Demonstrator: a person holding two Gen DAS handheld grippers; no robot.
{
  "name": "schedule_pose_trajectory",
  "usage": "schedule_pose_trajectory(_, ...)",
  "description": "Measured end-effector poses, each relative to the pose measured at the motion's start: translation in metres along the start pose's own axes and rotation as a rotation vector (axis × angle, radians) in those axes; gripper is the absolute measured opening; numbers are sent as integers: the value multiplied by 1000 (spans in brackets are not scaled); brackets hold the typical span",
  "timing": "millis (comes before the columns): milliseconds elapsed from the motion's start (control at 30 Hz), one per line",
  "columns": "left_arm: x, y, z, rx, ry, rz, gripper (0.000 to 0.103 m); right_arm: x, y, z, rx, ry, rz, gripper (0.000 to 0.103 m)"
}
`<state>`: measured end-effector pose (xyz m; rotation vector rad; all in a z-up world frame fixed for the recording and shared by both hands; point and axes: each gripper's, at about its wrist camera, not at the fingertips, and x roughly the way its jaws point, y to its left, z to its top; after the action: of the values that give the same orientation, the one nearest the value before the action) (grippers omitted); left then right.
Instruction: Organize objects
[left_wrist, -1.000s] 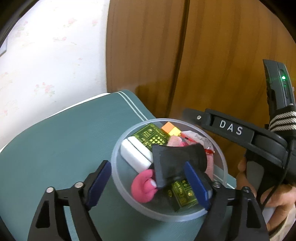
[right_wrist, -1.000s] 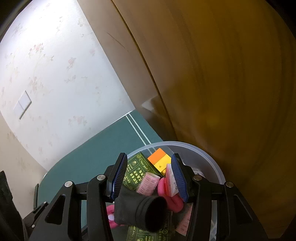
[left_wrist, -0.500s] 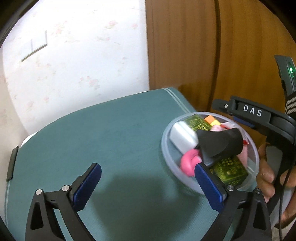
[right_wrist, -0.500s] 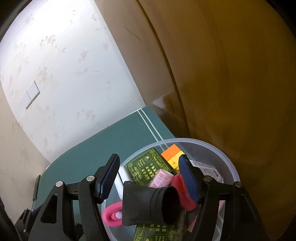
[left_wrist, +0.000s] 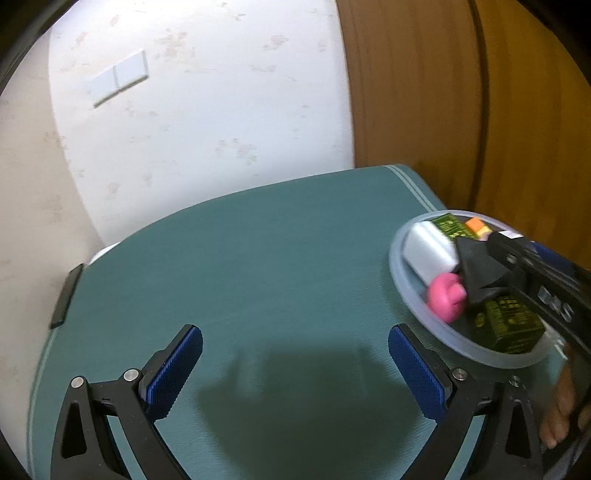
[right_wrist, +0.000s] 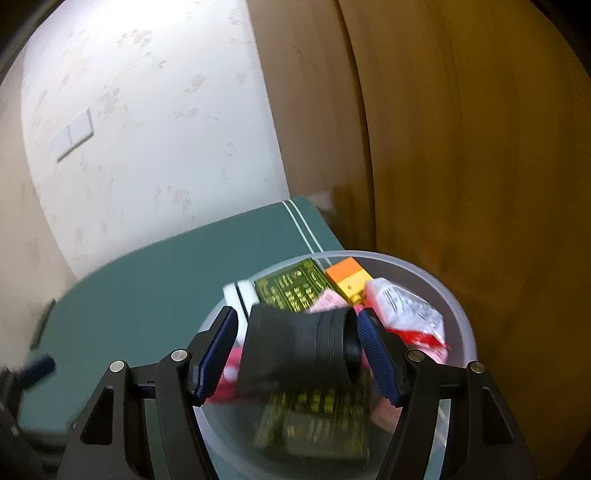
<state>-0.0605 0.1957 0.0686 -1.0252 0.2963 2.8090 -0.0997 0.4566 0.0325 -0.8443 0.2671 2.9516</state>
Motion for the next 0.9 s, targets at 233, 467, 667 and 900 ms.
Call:
schedule_pose_trajectory(233,-7,-1,-7,18,6,33,102,-38,0,-25,-28,-71,-24,81)
schedule_pose_trajectory(467,-23,-3,-12,32,-23,-13,103,-65,-32,-38,109,-57,-57,87)
schedule_pose_trajectory(667,-29,-5,-14,38,-25,-40,103,-78,-42,-49,75,31,-56,87)
schedule_pose_trajectory(900,-37,-8,-15,41,-40,-51,103,-91,-46,-61,-23,59,-88,87)
